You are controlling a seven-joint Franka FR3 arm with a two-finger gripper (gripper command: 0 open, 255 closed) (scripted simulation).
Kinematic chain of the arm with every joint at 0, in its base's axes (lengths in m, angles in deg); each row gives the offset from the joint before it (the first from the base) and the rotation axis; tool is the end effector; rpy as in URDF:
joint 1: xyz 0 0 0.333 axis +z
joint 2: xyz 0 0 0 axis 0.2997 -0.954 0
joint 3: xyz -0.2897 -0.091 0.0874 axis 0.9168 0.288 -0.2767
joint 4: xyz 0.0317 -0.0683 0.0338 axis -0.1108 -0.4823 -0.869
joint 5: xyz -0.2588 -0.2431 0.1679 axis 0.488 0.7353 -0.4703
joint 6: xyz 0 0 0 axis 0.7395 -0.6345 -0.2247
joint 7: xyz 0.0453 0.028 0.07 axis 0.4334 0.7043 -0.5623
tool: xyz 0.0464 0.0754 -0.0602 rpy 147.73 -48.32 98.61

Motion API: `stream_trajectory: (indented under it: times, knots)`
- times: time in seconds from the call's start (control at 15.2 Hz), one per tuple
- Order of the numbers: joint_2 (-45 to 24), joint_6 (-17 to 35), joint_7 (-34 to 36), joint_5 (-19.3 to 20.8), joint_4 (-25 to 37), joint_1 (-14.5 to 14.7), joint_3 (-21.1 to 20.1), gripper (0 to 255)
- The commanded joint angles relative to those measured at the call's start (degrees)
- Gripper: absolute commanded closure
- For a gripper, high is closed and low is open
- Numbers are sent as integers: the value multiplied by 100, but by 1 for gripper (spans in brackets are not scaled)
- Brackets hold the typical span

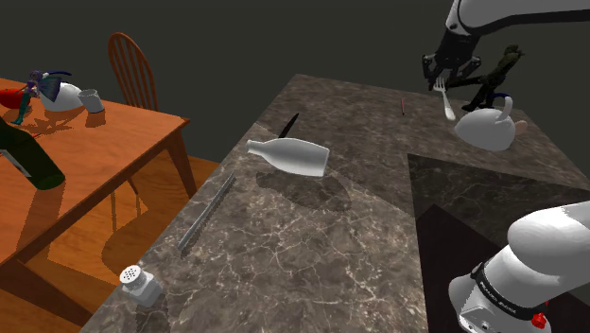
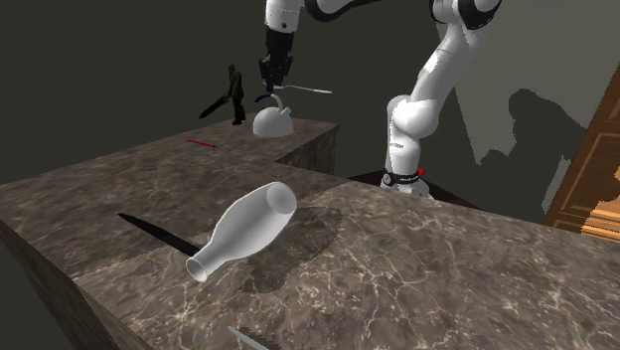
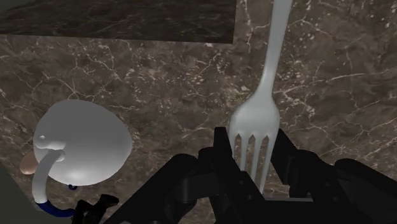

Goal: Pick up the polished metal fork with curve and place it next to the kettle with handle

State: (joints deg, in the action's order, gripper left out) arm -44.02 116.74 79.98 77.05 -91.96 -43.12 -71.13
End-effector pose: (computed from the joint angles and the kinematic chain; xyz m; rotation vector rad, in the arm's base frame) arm 0.3876 -0.1431 0.5745 2.5682 -1.3507 0.3165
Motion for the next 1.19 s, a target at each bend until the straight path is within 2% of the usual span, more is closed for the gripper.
stream_trajectory:
  times: [0.0, 0.66, 1.12]
  knots:
    - [-72, 91, -270, 71, 41, -97, 220, 255]
    - [-860, 558, -1576, 239, 656, -529, 1266, 255]
    - [-954, 1037, -1571, 291, 282, -572, 1349, 255]
